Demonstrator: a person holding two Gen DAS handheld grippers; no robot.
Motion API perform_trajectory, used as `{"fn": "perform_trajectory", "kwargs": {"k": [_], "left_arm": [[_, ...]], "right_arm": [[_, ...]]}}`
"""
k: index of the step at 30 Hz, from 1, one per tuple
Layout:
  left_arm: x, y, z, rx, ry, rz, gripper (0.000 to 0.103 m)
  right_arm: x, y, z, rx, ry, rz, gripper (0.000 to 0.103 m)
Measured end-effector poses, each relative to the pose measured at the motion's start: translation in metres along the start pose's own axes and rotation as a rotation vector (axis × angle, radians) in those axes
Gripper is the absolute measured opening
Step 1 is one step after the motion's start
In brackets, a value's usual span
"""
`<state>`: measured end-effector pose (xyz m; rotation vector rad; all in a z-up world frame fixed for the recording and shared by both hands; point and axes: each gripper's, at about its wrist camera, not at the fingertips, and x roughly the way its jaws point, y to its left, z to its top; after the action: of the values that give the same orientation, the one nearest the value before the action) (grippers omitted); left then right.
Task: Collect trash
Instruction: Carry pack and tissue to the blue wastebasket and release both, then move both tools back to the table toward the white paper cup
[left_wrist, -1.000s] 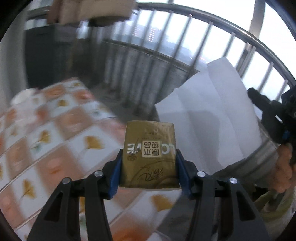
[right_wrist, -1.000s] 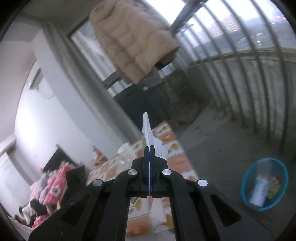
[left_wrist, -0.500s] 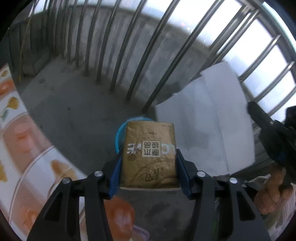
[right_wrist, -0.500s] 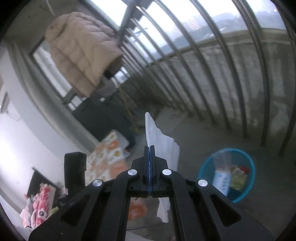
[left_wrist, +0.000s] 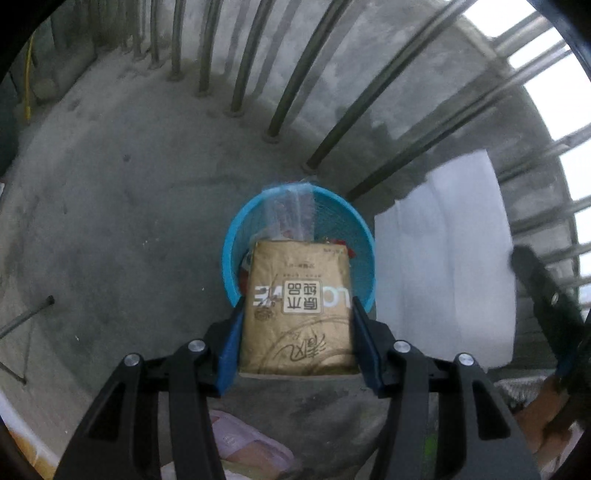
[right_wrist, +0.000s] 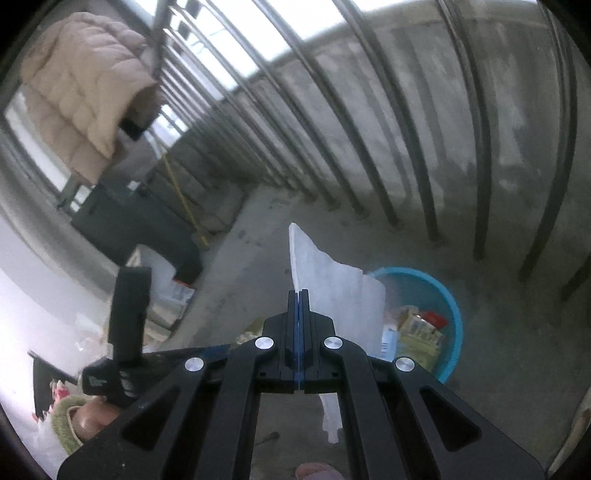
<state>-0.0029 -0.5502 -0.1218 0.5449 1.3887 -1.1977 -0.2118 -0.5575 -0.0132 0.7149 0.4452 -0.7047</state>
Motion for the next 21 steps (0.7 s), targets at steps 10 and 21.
{"fn": "perform_trajectory", "kwargs": {"k": [10, 21], "left_arm": [[0.007, -0.003, 0.01, -0.12, -0.001, -0.052, 0.081], [-0.062, -0.019, -0.011, -0.039, -0.125, -0.115, 0.081]], "right_arm": [[0.037, -0.05, -0.008, 0.174, 0.074, -0.063, 0.036], [0.002, -0.041, -0.021, 0.156, 0.034, -0.055, 0.052]]}}
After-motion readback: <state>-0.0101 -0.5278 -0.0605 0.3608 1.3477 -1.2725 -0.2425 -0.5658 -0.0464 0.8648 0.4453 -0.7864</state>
